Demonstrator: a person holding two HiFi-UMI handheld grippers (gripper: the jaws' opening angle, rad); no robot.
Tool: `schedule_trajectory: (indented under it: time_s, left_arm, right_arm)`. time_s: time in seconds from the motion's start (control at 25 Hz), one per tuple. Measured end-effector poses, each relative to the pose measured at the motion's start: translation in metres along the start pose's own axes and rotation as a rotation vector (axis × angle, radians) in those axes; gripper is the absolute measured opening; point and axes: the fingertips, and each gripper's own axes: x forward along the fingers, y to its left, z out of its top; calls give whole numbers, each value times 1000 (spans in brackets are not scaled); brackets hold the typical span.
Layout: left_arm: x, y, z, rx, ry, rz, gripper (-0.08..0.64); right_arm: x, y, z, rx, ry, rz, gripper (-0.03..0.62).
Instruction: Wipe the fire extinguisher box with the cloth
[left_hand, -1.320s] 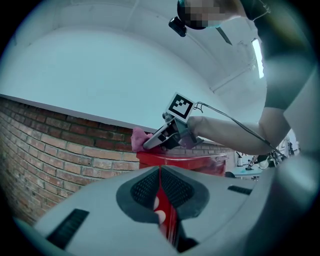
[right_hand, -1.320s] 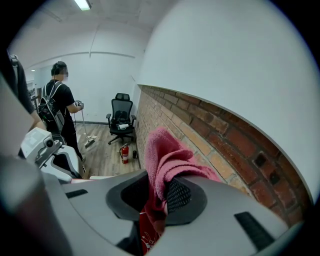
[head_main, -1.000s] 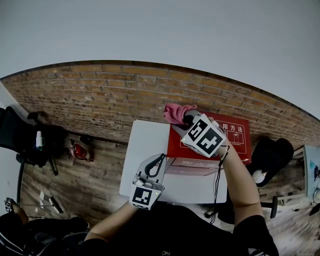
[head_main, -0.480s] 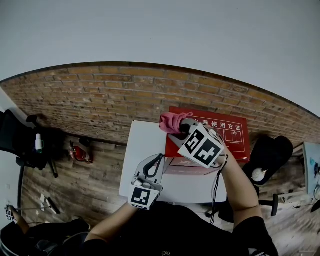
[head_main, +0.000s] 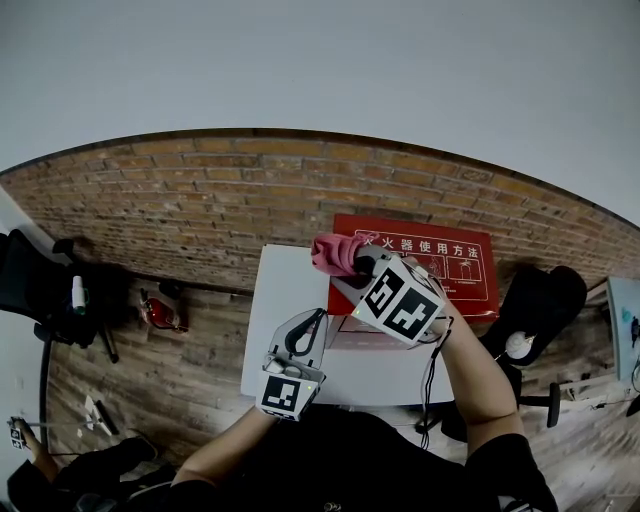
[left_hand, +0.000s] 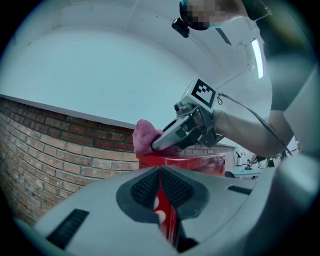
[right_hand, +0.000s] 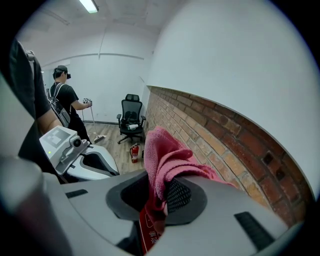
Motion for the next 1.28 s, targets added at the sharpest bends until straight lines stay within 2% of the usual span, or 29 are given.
schedule_trajectory:
  time_s: [0.52, 1.28]
  left_arm:
    - [0, -1, 0, 11, 5, -9, 41]
    - [1, -1, 0, 20, -3, -9, 38]
  right_arm:
    - [-5, -4, -7, 47, -10, -2, 74]
    - [-29, -20, -38, 110, 2, -51, 74]
